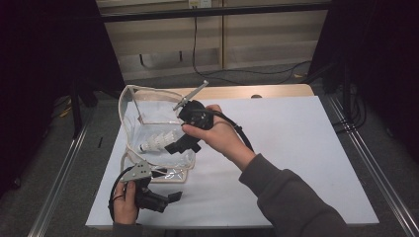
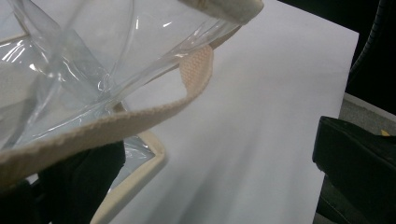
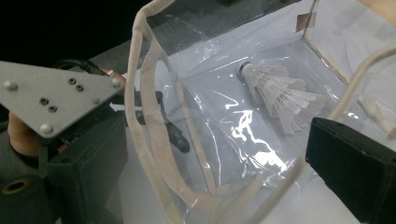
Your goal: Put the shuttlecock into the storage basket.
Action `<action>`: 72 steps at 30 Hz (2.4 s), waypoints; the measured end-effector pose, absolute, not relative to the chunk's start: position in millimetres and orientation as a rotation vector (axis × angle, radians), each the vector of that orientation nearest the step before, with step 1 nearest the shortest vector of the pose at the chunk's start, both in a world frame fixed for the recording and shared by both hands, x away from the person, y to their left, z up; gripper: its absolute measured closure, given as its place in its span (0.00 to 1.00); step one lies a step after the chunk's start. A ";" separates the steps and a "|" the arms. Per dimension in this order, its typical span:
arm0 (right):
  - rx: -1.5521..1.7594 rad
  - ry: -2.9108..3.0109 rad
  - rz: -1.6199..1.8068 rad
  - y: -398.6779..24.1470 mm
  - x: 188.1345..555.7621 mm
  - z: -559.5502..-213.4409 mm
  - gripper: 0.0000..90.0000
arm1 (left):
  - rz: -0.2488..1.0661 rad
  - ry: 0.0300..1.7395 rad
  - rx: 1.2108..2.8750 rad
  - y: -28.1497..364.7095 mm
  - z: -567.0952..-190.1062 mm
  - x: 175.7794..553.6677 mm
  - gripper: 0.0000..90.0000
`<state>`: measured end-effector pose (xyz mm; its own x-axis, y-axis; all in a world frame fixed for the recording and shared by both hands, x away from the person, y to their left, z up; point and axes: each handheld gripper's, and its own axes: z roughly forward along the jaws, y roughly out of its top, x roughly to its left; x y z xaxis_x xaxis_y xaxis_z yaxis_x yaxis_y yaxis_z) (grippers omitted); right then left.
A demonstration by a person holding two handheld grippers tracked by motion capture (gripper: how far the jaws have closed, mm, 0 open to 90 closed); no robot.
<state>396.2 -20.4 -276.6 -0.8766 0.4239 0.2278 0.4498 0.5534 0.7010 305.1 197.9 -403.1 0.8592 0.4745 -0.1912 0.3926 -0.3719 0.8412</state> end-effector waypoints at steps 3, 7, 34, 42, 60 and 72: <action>-0.767 -2.735 -1.270 -29.5 393.3 -276.0 0.06 | 0.101 0.635 2.008 197.9 -403.0 305.0 0.03; -0.758 -2.744 -1.276 -41.4 388.6 -276.2 0.06 | 0.099 0.639 2.008 197.7 -403.0 304.6 0.03; -0.752 -2.716 -1.346 -106.1 371.4 -302.1 0.06 | 0.104 0.641 2.017 196.3 -403.4 303.8 0.03; -0.764 -2.721 -1.353 -118.9 369.4 -315.3 0.06 | 0.102 0.640 2.019 196.4 -403.1 303.9 0.03; -0.787 -2.718 -1.396 -154.7 357.8 -342.5 0.06 | 0.104 0.642 2.018 196.0 -402.3 303.3 0.03; -0.820 -2.719 -1.399 -177.0 350.5 -360.8 0.06 | 0.105 0.637 2.016 195.5 -402.4 302.9 0.03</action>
<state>350.5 -177.0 -360.8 -0.8655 0.4557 0.2081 0.4342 0.4751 0.7654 302.9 195.5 -402.4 0.8585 0.4781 -0.1854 0.3932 -0.3818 0.8364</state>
